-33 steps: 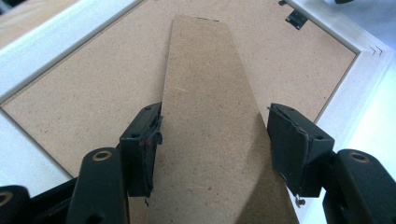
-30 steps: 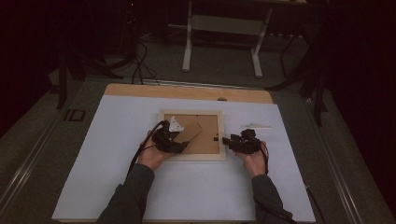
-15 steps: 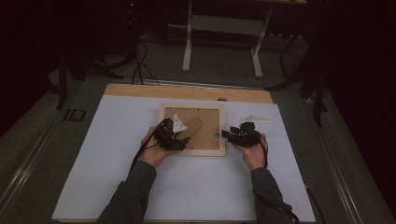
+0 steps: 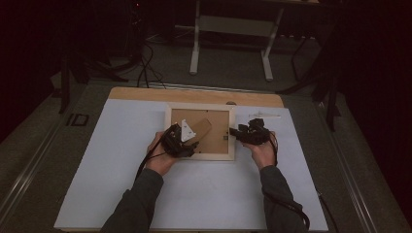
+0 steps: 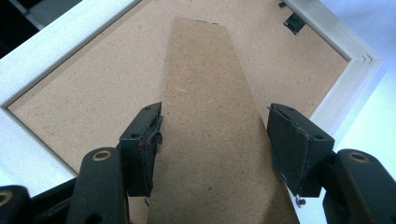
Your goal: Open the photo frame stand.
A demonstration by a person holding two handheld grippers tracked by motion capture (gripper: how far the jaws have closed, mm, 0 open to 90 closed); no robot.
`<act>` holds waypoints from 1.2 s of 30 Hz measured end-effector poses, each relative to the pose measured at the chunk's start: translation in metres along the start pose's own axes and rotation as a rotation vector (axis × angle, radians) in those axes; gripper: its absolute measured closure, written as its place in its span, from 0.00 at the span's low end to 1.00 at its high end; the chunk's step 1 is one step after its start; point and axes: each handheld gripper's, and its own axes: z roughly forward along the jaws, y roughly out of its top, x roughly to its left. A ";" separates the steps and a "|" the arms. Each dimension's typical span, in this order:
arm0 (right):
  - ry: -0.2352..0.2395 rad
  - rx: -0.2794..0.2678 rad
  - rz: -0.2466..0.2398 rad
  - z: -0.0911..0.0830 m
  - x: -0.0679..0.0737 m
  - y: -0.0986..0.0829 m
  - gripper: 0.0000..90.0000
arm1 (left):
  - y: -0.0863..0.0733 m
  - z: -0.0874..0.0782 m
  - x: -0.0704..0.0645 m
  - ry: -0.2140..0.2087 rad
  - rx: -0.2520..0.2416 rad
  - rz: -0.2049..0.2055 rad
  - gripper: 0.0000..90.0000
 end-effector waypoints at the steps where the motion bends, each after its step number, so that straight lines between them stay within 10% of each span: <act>1: 0.011 0.002 0.011 0.001 -0.001 0.001 0.53 | 0.000 0.000 -0.001 0.003 -0.002 0.005 0.44; 18: 0.069 0.000 0.099 0.017 -0.011 0.008 0.48 | -0.001 -0.006 -0.009 0.021 -0.040 0.053 0.44; 36: 0.202 -0.041 0.245 0.008 -0.032 0.003 0.66 | -0.004 -0.009 -0.009 -0.028 -0.073 0.072 0.44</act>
